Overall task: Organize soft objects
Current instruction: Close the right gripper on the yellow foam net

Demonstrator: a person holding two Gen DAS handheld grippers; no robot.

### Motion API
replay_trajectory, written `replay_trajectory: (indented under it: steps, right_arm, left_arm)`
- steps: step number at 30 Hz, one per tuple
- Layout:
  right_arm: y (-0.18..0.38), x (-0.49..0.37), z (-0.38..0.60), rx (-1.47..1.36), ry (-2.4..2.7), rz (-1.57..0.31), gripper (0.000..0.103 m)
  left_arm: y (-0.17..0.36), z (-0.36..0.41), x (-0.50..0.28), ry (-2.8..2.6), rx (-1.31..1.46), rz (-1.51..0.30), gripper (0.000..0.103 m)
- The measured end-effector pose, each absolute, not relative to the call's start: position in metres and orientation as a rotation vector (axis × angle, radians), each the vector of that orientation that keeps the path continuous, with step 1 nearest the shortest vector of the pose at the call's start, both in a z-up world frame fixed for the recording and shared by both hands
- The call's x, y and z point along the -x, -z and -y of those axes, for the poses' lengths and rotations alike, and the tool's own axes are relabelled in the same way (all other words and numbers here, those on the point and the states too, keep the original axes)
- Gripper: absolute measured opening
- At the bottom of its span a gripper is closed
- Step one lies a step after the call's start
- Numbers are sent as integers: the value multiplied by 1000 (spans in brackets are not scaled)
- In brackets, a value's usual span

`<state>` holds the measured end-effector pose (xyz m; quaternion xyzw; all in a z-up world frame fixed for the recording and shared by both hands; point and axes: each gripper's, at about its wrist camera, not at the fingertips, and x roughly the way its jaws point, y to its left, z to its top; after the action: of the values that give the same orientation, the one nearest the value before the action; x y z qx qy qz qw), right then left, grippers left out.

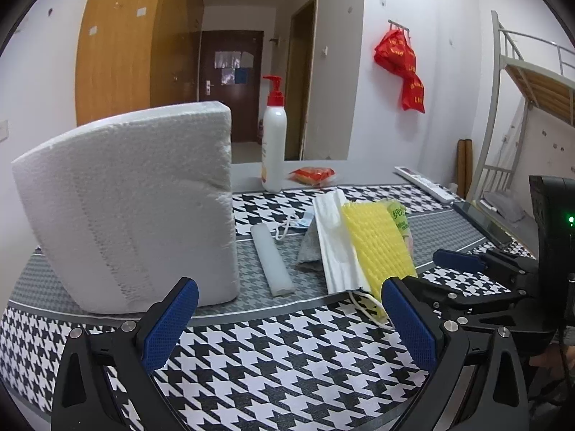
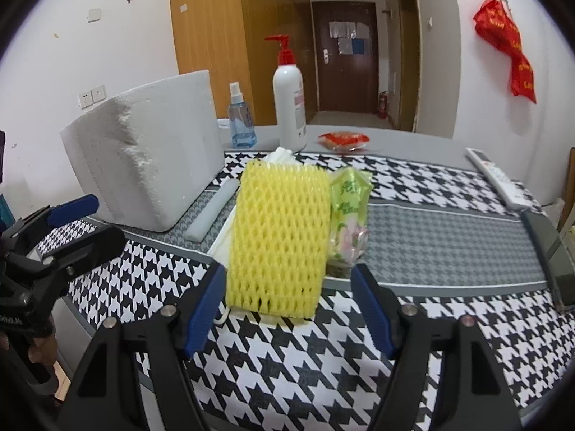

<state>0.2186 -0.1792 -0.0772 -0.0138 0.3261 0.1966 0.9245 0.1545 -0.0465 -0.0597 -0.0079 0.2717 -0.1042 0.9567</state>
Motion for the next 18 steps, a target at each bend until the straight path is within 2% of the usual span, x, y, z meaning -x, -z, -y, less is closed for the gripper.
replay_trajectory:
  steps: [6,12,15,18]
  right_arm:
    - [83,-229,172,52,-422,-708,71]
    - [85,-239,175,50,-433,-742,61]
    - [87,-243,173,54,-451,-764,61]
    - [89,-246,170,72,-464,-780,53]
  left_arm:
    - [65,49,-167,234,24,-599,102]
    - [71,49,-177,240,44,-641,102]
    - [73,52,-178,249,44,-649,102]
    - [75,56,-182,253,33,-658,102]
